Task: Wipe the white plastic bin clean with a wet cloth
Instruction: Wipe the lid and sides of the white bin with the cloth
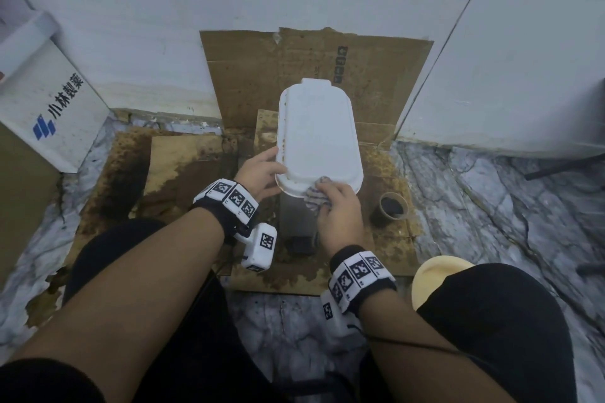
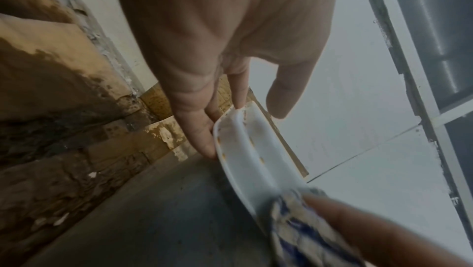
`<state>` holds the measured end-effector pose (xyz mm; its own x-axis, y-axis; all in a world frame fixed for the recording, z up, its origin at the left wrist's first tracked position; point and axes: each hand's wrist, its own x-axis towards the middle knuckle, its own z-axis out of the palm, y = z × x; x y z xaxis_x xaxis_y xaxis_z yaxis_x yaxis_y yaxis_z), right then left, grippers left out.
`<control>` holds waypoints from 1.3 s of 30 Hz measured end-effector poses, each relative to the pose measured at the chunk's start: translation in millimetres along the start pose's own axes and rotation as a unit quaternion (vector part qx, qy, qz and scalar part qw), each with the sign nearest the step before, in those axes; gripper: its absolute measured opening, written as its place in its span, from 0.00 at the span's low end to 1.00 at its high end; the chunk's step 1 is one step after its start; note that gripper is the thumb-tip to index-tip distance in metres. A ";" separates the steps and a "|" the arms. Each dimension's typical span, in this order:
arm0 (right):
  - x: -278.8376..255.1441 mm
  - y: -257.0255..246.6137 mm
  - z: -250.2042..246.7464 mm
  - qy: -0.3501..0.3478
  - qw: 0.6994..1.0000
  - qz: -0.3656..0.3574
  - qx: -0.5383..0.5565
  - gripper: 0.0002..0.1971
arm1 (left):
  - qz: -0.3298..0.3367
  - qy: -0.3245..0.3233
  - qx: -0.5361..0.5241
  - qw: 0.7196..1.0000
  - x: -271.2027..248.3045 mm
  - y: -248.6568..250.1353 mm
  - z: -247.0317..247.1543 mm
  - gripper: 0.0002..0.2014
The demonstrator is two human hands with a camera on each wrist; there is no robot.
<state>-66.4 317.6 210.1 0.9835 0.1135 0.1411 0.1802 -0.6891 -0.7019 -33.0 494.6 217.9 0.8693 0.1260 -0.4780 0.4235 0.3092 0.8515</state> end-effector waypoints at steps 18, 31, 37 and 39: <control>28.0 -51.8 6.3 -0.149 0.982 0.042 0.109 0.19 | 0.020 0.019 -0.082 0.996 -18.4 0.9 -0.4 0.16; 50.7 -58.3 -20.0 -0.216 0.856 0.147 0.446 0.28 | 0.134 -0.005 -0.003 0.991 -45.9 -2.4 13.7 0.22; 58.7 -56.9 -24.5 -0.267 0.888 0.119 0.355 0.20 | 0.121 0.080 0.057 0.988 -33.2 -8.7 -3.7 0.22; 64.1 -50.4 -27.5 -0.218 0.925 0.103 0.295 0.18 | 0.118 0.105 0.064 0.985 -27.1 -12.8 -4.8 0.24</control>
<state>-12.9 339.9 273.7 0.8883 0.3903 -0.2422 -0.1594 -0.2325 -0.9594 -63.2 491.7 218.9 0.8811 0.3760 -0.2870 0.2571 0.1286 0.9578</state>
